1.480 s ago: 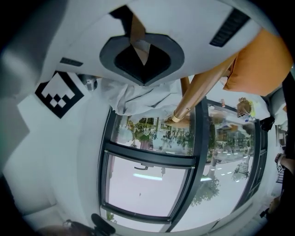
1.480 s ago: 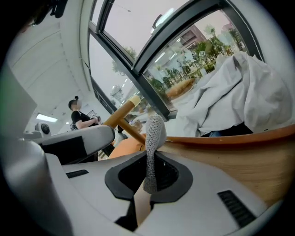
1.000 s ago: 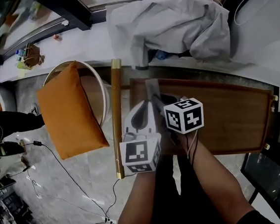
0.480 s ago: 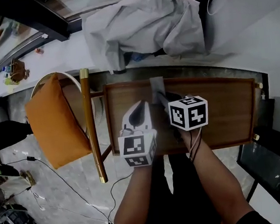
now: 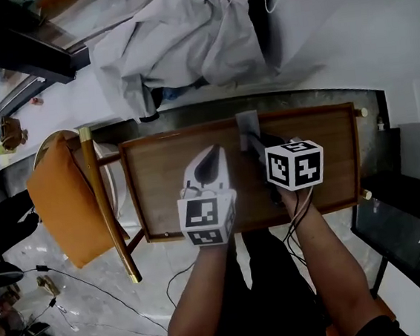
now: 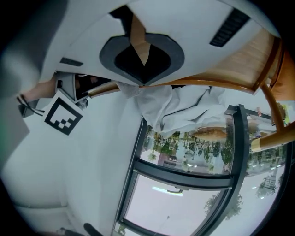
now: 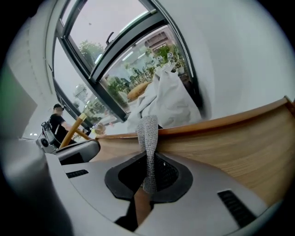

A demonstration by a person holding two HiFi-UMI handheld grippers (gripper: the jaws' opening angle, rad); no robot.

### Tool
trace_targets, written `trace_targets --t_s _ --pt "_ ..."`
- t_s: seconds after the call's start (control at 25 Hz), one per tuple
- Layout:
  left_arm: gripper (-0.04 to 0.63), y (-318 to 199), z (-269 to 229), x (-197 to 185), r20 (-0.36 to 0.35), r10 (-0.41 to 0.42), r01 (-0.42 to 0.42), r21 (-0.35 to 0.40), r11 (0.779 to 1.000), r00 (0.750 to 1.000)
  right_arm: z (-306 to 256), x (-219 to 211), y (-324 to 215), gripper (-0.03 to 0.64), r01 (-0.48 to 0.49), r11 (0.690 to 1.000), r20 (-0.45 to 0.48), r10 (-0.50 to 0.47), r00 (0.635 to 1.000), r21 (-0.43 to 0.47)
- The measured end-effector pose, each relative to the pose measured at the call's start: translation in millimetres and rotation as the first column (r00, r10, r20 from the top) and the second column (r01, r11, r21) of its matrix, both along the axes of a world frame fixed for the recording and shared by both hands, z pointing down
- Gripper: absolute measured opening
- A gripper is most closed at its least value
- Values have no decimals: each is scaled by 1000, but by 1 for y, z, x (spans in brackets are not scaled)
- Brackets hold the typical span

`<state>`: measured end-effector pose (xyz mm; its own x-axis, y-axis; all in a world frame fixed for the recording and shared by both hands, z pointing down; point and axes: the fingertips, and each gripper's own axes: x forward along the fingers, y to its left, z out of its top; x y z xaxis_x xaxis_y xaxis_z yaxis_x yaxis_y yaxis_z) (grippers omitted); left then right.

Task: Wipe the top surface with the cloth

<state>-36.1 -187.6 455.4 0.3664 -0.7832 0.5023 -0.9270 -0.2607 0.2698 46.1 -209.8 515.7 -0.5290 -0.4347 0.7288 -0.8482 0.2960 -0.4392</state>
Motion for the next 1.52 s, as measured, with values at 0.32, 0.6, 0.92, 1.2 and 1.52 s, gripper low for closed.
trace_targets --t_s 0.32,0.6,0.92,1.2,1.52 --pt "11 -4 -2 49 -2 70 -70 11 997 998 -1 72 -9 37 -79 997 -48 80 996 17" --pt "12 -4 -4 97 -11 135 -135 11 991 991 -4 131 -14 37 -110 993 -120 115 986 50" --pt "11 -7 -2 137 -28 170 -169 15 985 985 -6 191 -24 37 -160 985 -169 170 971 68" --pt "11 -9 -4 161 -48 199 -198 22 980 979 -8 218 -24 37 -201 977 -188 211 959 71" --pt "12 -10 -9 166 -56 209 -207 31 978 976 -11 243 -28 37 -216 973 -267 230 936 83"
